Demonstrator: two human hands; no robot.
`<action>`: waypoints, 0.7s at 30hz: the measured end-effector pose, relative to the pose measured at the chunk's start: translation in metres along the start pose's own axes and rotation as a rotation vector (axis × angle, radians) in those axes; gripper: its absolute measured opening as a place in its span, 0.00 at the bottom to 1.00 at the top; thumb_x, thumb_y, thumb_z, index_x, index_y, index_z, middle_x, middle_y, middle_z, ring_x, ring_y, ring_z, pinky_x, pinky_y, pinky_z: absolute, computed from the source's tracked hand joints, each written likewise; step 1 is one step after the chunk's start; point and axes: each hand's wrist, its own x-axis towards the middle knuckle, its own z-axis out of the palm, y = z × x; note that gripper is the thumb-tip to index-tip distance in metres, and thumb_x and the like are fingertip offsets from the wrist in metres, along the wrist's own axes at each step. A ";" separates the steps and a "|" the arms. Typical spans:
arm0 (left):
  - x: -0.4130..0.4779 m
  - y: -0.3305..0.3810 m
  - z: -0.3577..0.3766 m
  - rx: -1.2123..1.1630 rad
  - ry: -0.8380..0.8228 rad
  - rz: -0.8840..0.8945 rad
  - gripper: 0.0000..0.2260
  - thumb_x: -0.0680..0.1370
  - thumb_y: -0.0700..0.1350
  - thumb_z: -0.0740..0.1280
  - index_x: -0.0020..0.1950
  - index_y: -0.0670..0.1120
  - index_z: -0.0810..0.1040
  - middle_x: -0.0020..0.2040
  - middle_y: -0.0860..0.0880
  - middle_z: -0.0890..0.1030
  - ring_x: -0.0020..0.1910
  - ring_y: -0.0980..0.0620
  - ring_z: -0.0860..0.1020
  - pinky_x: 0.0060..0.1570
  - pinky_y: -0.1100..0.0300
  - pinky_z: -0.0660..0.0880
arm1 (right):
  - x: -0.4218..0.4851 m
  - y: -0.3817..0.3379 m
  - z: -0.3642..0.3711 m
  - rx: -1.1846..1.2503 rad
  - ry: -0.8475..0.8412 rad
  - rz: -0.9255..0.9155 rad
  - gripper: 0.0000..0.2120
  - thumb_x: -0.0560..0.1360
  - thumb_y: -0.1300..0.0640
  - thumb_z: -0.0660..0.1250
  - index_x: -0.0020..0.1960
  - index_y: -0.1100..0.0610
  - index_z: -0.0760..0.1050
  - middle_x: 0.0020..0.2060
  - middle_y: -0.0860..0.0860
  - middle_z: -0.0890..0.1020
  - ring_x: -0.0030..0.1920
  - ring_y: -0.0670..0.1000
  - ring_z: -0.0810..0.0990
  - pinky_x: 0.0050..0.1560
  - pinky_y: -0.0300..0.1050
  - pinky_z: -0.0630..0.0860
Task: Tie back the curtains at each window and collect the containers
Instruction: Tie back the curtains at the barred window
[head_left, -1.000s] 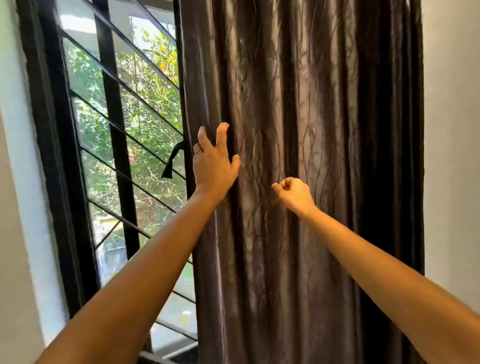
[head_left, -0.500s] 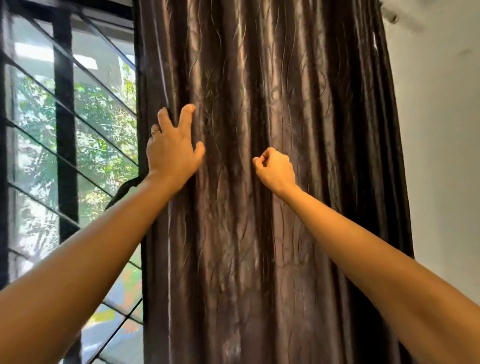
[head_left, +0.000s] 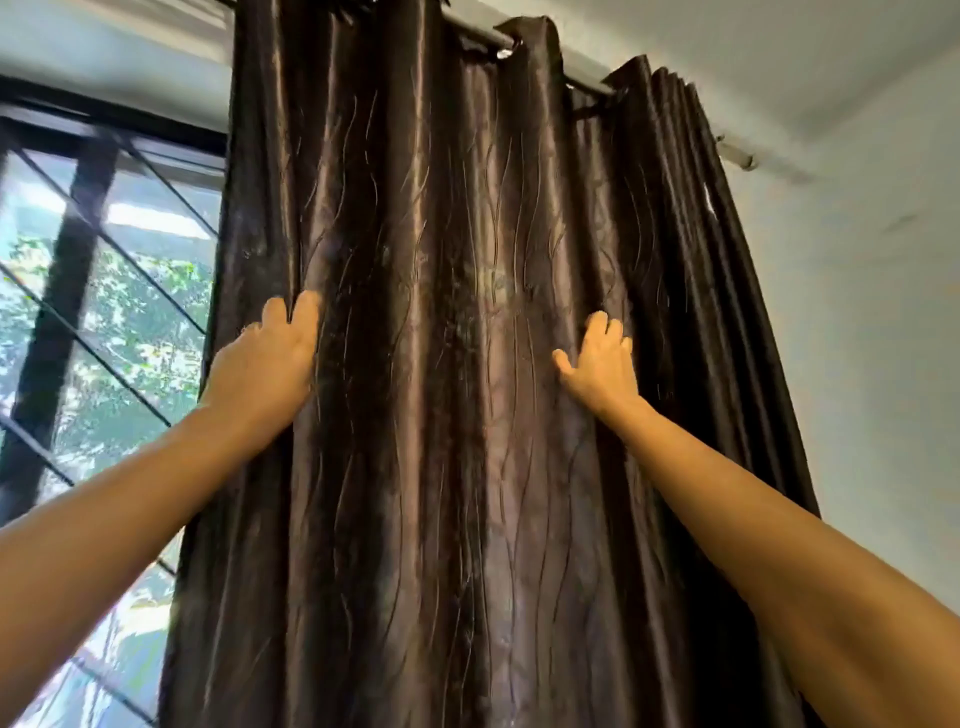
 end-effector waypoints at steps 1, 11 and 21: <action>0.000 -0.002 0.003 0.012 -0.016 0.002 0.19 0.75 0.36 0.65 0.63 0.40 0.63 0.47 0.36 0.69 0.39 0.31 0.76 0.34 0.41 0.72 | 0.005 0.004 -0.001 0.085 -0.040 0.006 0.32 0.75 0.47 0.66 0.68 0.66 0.60 0.63 0.63 0.68 0.62 0.65 0.69 0.63 0.56 0.67; -0.005 -0.021 -0.004 0.084 -0.040 -0.083 0.15 0.71 0.30 0.61 0.53 0.43 0.65 0.43 0.40 0.70 0.38 0.33 0.76 0.36 0.41 0.74 | 0.017 -0.061 -0.004 0.458 -0.179 -0.075 0.15 0.77 0.65 0.62 0.63 0.67 0.71 0.58 0.64 0.77 0.56 0.61 0.77 0.56 0.52 0.74; -0.013 -0.049 -0.016 0.119 -0.041 -0.100 0.15 0.72 0.35 0.64 0.55 0.45 0.64 0.46 0.41 0.74 0.41 0.35 0.77 0.38 0.45 0.73 | -0.015 -0.216 -0.032 0.880 -0.232 -0.378 0.14 0.74 0.65 0.65 0.59 0.65 0.76 0.53 0.61 0.81 0.57 0.58 0.77 0.53 0.40 0.70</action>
